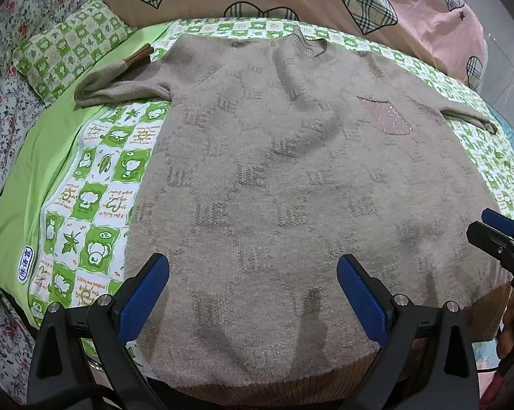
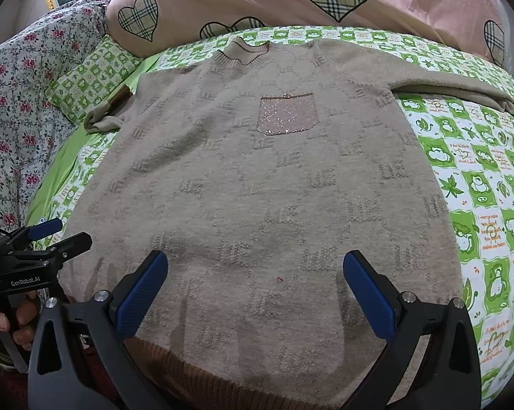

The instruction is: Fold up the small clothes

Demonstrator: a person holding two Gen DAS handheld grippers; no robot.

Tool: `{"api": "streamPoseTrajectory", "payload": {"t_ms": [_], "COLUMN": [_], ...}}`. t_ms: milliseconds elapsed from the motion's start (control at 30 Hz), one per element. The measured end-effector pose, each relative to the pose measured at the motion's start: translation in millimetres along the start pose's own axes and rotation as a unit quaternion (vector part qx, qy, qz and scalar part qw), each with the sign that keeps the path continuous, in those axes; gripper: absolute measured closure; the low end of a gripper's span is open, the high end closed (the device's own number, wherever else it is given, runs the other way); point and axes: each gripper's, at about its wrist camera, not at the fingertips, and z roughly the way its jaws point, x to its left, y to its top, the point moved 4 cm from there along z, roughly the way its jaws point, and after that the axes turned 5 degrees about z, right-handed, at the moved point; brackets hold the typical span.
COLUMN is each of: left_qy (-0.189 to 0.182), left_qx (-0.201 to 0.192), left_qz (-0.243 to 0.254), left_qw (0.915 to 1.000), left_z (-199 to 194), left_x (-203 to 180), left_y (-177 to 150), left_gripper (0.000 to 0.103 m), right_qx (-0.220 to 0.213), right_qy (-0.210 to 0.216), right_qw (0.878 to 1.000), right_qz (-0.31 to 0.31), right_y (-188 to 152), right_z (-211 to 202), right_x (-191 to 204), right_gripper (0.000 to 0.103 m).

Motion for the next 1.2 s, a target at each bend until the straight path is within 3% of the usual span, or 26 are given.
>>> {"api": "streamPoseTrajectory", "payload": {"t_ms": [300, 600, 767, 867, 1000, 1200], "left_qy": [-0.022, -0.014, -0.018, -0.024, -0.022, -0.023], "left_qx": [-0.025, -0.005, -0.011, -0.019, -0.027, -0.018], "left_qz": [-0.016, -0.006, -0.003, -0.003, 0.002, -0.001], "left_qw": [0.9993, 0.9999, 0.9998, 0.9995, 0.9994, 0.9996], "left_z": [2.6, 5.7, 7.7, 7.8, 8.7, 12.6], "left_x": [-1.9, -1.4, -3.0, -2.7, -2.4, 0.6], "left_y": [2.6, 3.9, 6.2, 8.3, 12.0, 17.1], "left_gripper": [0.004, 0.004, 0.004, 0.004, 0.004, 0.004], "right_qx": [-0.008, -0.013, -0.001, 0.035, 0.005, 0.022], "right_qy": [0.002, 0.006, 0.009, -0.008, 0.003, 0.027], "right_qw": [1.000, 1.000, 1.000, 0.999, 1.000, 0.999], "right_qz": [0.001, 0.002, 0.007, 0.004, 0.003, 0.022], "right_y": [2.9, 3.2, 2.8, 0.0, 1.6, 8.3], "right_z": [1.0, 2.4, 4.9, 9.4, 9.5, 12.7], "right_x": [0.1, 0.5, 1.6, 0.2, 2.5, 5.3], "right_gripper": [0.001, 0.001, 0.001, 0.001, 0.001, 0.001]}}
